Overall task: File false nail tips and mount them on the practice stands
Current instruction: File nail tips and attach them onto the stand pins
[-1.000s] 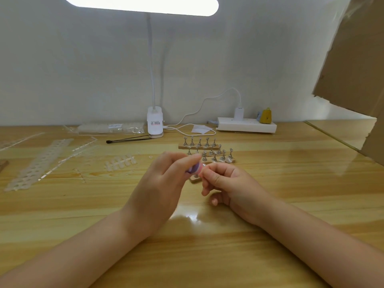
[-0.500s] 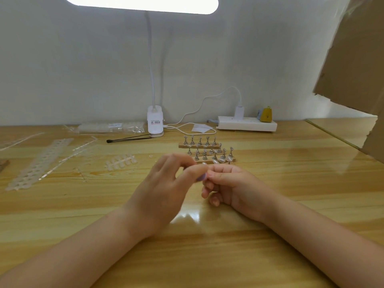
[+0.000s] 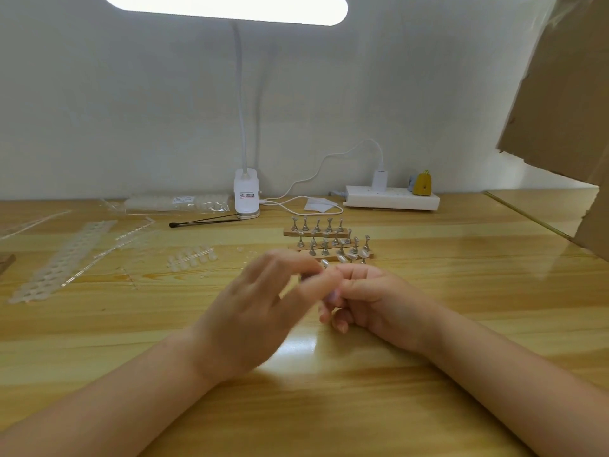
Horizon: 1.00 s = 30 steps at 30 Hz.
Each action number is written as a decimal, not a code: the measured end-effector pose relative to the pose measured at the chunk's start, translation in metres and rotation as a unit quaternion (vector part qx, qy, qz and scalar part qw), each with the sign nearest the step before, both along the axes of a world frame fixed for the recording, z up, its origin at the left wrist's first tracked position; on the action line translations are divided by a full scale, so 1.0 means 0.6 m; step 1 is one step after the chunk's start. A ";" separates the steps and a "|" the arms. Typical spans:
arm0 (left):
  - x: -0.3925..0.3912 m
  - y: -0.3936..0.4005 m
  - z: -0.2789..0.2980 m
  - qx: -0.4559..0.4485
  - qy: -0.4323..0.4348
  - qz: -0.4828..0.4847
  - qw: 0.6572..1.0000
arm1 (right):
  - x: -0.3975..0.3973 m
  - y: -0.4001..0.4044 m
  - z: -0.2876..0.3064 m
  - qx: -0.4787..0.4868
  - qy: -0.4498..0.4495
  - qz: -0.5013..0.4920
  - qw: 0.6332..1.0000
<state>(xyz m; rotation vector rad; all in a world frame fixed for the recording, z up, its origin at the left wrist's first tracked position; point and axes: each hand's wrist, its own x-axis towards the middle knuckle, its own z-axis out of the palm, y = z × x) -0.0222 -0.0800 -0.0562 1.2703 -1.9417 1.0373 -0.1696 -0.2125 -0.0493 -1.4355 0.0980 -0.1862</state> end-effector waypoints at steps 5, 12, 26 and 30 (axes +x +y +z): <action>0.011 0.001 0.000 0.041 -0.018 0.053 0.998 | -0.003 -0.003 0.002 0.006 0.002 0.019 1.000; -0.013 0.002 0.000 0.016 -0.025 -0.024 0.999 | -0.002 -0.003 0.002 -0.013 -0.001 0.034 0.999; 0.001 -0.001 -0.003 0.070 0.058 0.065 0.994 | -0.002 -0.002 -0.002 0.020 -0.012 -0.011 1.000; -0.004 0.001 0.005 0.039 0.136 0.027 0.990 | 0.000 0.001 -0.003 0.013 -0.016 -0.029 0.999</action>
